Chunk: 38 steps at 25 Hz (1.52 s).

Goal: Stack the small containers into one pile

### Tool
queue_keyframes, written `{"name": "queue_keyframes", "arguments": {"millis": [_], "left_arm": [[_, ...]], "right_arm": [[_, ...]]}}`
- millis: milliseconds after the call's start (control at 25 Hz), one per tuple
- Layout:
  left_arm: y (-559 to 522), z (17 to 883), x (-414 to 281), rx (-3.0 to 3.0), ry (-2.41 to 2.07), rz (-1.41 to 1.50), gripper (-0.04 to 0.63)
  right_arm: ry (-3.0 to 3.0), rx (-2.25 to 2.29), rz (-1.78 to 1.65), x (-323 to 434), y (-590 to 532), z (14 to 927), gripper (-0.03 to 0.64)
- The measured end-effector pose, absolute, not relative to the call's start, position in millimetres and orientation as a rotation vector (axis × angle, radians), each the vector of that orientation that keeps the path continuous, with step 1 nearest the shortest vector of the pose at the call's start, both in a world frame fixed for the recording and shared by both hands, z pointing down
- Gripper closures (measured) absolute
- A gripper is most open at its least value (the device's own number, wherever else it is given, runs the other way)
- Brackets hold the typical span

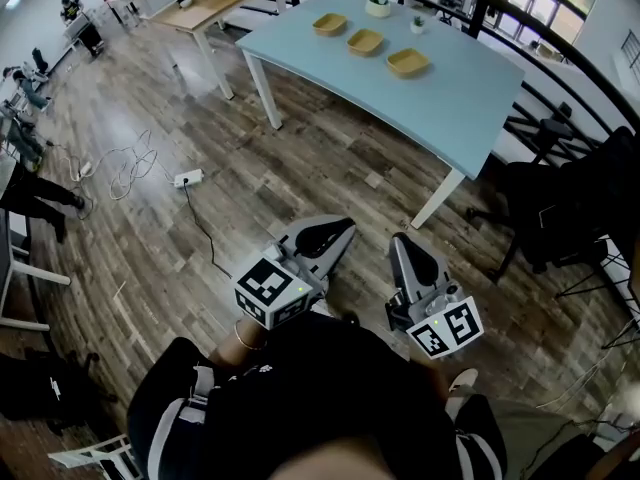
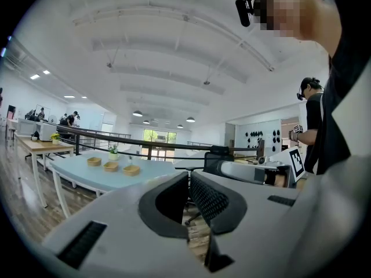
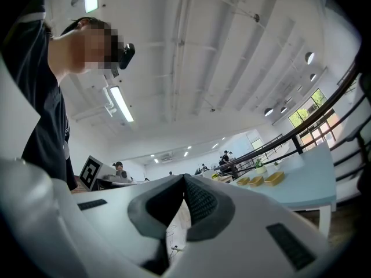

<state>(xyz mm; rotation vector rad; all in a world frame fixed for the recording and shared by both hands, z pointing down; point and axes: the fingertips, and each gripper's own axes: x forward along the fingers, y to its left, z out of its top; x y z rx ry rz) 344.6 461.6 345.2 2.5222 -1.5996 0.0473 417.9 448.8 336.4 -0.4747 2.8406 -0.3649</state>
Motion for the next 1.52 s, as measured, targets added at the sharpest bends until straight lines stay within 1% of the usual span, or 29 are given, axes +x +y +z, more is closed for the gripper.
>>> {"name": "queue_keyframes", "arguments": {"millis": [440, 840, 1520], "left_arm": [[407, 350, 324, 2.603, -1.475, 0.013, 0.574], [358, 353, 261, 2.586, -1.486, -0.012, 0.574], [303, 352, 191, 2.625, -1.410, -0.066, 0.574]], "right_arm": [[2.844, -0.598, -0.335, 398, 403, 337, 0.617], [2.871, -0.629, -0.347, 345, 356, 337, 0.617], [2.879, -0.753, -0.321, 279, 307, 332, 0.617]]}}
